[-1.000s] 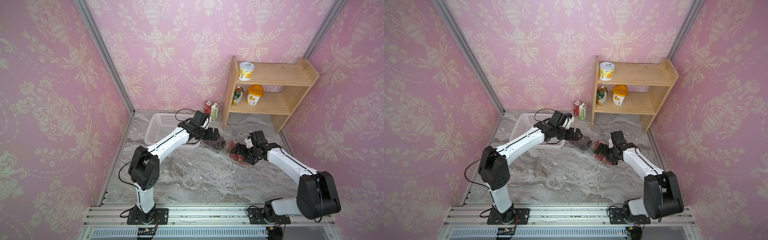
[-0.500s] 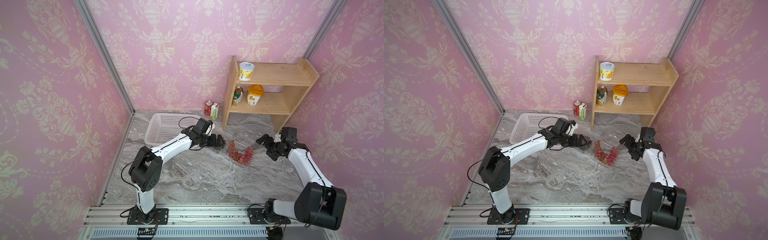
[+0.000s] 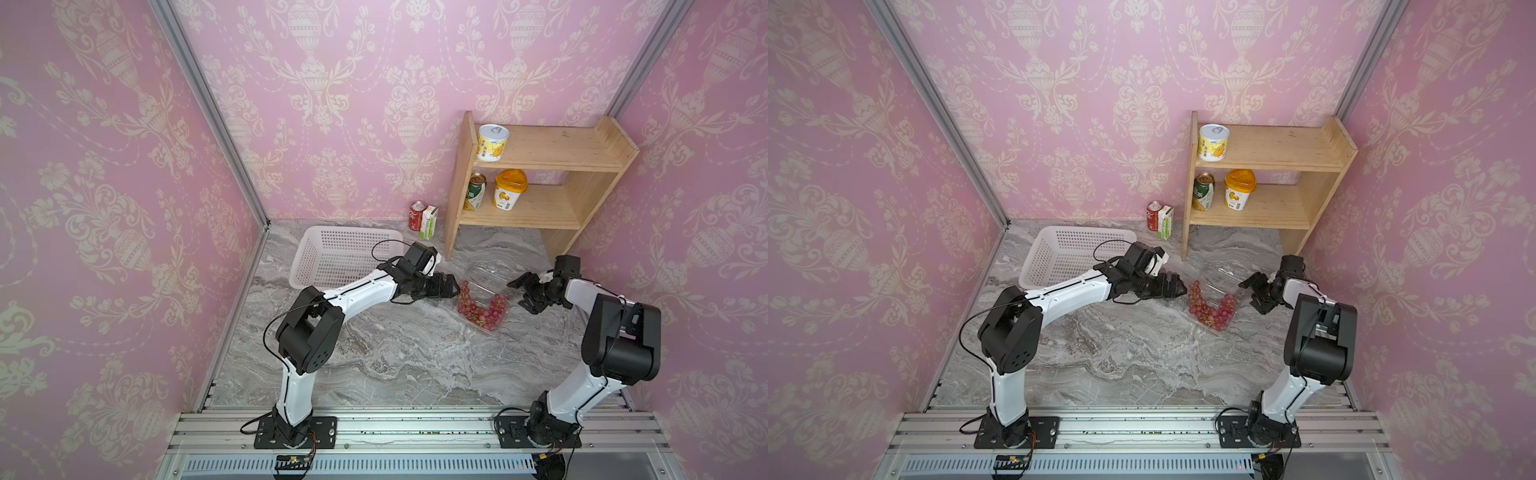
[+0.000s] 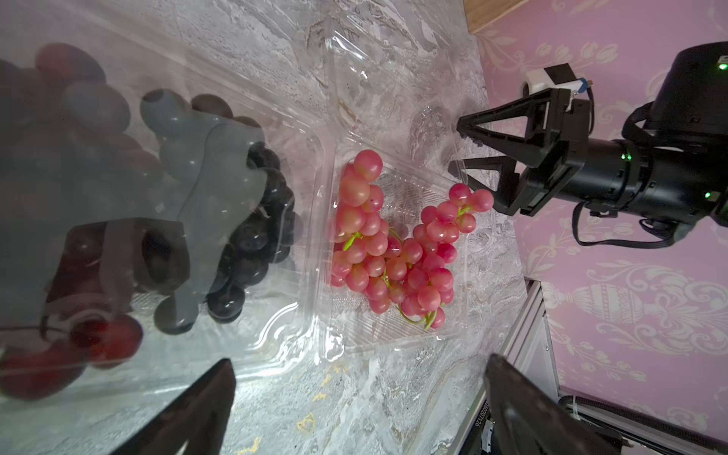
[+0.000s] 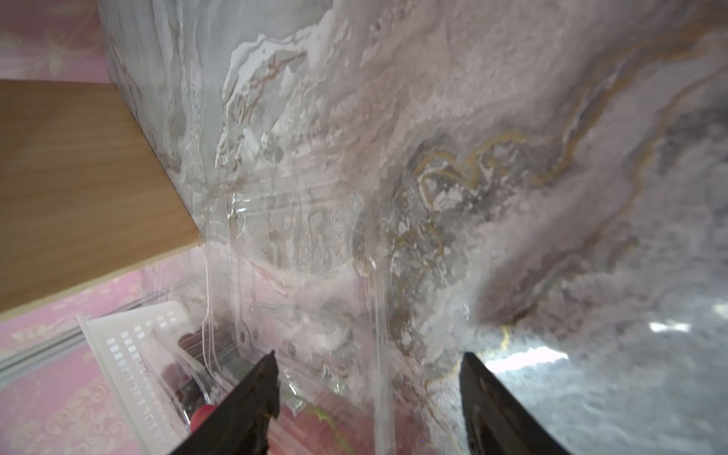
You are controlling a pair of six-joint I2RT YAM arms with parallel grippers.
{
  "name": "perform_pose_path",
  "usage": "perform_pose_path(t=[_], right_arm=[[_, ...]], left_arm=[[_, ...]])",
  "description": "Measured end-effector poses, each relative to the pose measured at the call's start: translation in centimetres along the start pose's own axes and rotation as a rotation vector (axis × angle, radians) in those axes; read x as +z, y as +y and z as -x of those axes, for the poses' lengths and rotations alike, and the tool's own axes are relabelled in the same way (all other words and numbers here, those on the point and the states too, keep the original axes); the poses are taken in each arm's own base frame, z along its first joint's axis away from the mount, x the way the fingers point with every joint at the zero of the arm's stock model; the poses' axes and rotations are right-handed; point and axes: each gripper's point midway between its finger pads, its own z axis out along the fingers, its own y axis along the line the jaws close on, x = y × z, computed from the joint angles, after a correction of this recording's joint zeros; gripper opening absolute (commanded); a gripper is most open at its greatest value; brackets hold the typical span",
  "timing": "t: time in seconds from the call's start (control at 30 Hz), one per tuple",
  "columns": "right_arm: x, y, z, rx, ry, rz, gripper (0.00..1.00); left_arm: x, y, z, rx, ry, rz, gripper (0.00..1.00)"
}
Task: Pack grapes into containers
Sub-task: Close the packing box at the center of the board.
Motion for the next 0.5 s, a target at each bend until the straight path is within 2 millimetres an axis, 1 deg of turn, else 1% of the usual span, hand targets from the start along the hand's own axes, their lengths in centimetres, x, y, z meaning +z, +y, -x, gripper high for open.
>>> perform_pose_path(t=[0.03,0.1,0.23,0.33,0.43,0.5], right_arm=[[0.6,-0.2,-0.1,0.005,0.01,-0.002,0.65],[1.0,0.3,0.2,0.001,0.015,0.014,0.6],[1.8,0.9,0.5,-0.019,0.016,0.026,0.48],[1.9,1.1,0.4,-0.032,0.016,0.025,0.34],[1.8,1.3,0.7,-0.042,0.008,0.025,0.21],[1.8,1.3,0.8,-0.04,0.003,0.021,0.2]], left_arm=[[0.3,-0.2,0.0,0.003,0.003,-0.006,0.99],[0.6,-0.6,0.4,0.006,0.001,-0.017,0.99],[1.2,-1.3,0.9,0.01,-0.002,-0.03,0.99],[1.9,-1.1,0.8,0.002,0.006,-0.027,0.99],[2.1,-1.1,0.8,0.002,0.006,-0.032,0.99],[2.1,-1.2,0.8,0.003,0.005,-0.035,0.99]])
